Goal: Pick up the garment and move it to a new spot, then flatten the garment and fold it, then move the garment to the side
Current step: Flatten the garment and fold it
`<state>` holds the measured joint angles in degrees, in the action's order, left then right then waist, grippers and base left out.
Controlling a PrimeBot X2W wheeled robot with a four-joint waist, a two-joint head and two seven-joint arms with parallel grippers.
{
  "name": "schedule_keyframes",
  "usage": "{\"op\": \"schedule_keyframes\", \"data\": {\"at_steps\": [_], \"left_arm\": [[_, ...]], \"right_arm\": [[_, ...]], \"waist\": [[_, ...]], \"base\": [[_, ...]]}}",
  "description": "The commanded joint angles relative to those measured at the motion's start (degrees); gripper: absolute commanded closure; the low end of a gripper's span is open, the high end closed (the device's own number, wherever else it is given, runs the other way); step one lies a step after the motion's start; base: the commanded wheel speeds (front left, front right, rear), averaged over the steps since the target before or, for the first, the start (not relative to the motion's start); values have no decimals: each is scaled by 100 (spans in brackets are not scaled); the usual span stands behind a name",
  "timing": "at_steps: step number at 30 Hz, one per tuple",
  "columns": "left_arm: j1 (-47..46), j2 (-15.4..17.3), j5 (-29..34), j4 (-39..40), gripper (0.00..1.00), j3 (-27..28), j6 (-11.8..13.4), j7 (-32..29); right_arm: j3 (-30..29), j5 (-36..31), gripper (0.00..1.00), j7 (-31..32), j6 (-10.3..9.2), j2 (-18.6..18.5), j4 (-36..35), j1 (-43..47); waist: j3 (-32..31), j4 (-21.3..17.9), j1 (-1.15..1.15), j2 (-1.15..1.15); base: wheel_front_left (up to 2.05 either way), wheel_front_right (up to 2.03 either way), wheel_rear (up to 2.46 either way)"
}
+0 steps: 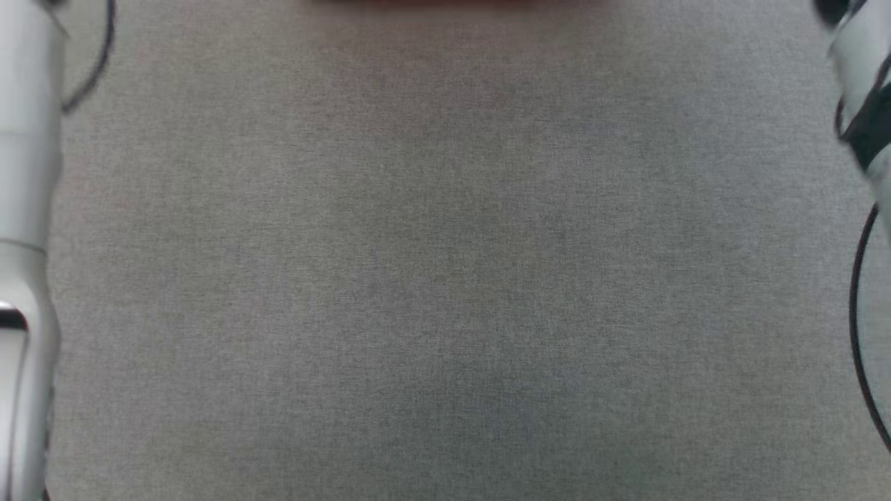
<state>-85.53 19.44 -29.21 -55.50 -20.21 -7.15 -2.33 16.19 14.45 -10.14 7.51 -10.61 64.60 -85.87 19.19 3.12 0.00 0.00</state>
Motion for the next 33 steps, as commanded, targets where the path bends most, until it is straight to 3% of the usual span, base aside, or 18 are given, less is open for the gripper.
{"op": "schedule_keyframes", "data": {"at_steps": [1,5,10,17,21,25,26,27,33], "left_arm": [[159,8,-113,-125,100,-49,-29,-71],[656,-50,-373,-385,100,-314,-30,-342],[1372,47,-822,-318,100,-835,-32,-1209],[2563,524,-1649,391,100,-1275,-32,-2454],[3463,926,-2013,1158,100,-1235,35,-2964],[4322,1258,-2289,2124,100,-1132,432,-3285],[4322,1258,-2289,2124,100,-1132,432,-3285],[4776,1445,-2379,2760,100,-1068,702,-3456],[6164,2169,-2639,4869,100,-828,1727,-3878]], "right_arm": [[113,84,100,69,-4,6,35,136],[391,702,100,500,-4,-63,57,614],[861,1474,100,1301,-4,-278,-339,1343],[1535,2653,100,2714,-3,-818,-1566,2643],[1817,3221,100,3422,-3,-1397,-2678,3571],[1813,3548,100,3952,-3,-1809,-3453,4257],[1813,3548,100,3952,-3,-1809,-3453,4257],[1769,3679,100,4227,-3,-2018,-3846,4601],[1447,4001,100,5070,-3,-2547,-4990,5563]], "waist": [[-20,15,0,0],[-112,50,0,0],[-295,63,0,0],[-535,1,0,0],[-648,-21,0,0],[-699,-28,0,0],[-699,-28,0,0],[-707,-27,0,0],[-692,-35,0,0]], "base": [[0,0,0],[0,0,0],[0,0,0],[0,0,0],[0,0,0],[0,0,0],[0,0,0],[0,0,0],[0,0,0]]}}
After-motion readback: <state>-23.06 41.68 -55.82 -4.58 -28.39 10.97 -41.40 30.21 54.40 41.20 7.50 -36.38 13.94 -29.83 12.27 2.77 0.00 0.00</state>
